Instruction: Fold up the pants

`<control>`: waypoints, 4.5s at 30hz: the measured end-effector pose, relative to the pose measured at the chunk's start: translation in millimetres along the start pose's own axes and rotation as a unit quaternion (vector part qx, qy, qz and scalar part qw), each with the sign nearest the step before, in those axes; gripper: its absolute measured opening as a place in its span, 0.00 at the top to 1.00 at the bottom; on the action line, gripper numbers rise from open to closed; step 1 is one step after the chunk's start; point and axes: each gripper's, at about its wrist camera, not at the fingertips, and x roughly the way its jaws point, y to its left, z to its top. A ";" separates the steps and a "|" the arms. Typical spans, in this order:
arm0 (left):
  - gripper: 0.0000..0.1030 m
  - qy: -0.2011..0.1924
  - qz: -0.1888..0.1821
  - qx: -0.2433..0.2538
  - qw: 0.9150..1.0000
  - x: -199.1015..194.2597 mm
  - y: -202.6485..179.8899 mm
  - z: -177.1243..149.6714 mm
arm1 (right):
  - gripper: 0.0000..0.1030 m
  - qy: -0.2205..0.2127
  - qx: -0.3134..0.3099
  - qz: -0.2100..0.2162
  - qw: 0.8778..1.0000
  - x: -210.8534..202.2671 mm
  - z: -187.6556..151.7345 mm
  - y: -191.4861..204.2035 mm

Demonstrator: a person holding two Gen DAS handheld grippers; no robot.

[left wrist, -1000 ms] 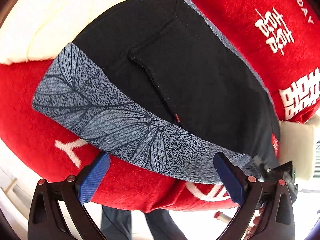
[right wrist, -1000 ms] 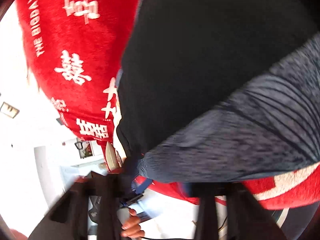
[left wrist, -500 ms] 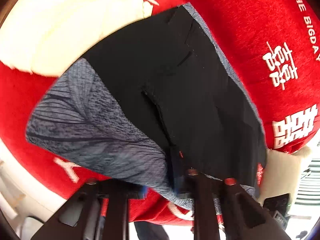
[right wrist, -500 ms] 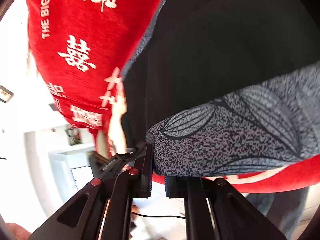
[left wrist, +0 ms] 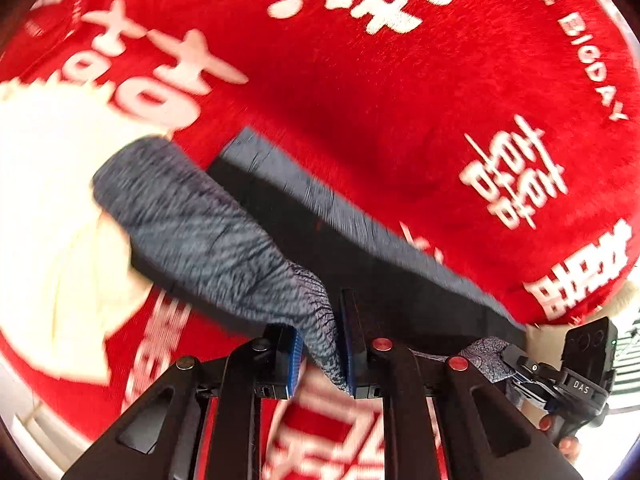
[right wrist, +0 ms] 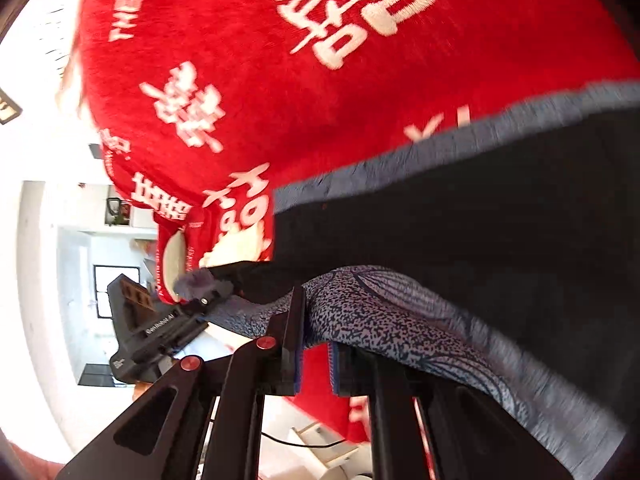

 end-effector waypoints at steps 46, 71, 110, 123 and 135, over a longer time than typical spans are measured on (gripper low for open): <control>0.15 0.133 0.049 0.260 0.955 95.6 -197.2 -187.3 | 0.17 -0.092 0.145 -0.253 0.952 -166.7 -161.6 -173.0; 0.86 0.214 0.001 0.282 0.935 158.6 -278.9 -256.5 | 0.88 -0.096 0.200 -0.096 0.970 -192.7 -239.1 -227.2; 0.30 0.049 0.203 0.270 0.940 192.1 -340.6 -148.0 | 0.58 -0.131 0.155 -0.270 0.941 -297.7 22.9 -304.2; 0.26 0.063 0.205 0.296 0.931 214.5 -353.0 -154.9 | 0.88 -0.129 0.154 -0.315 0.928 -279.0 19.2 -326.8; 0.25 0.065 0.209 0.303 0.928 244.2 -349.5 -156.4 | 0.66 -0.142 0.028 -0.343 0.928 -263.8 50.7 -280.6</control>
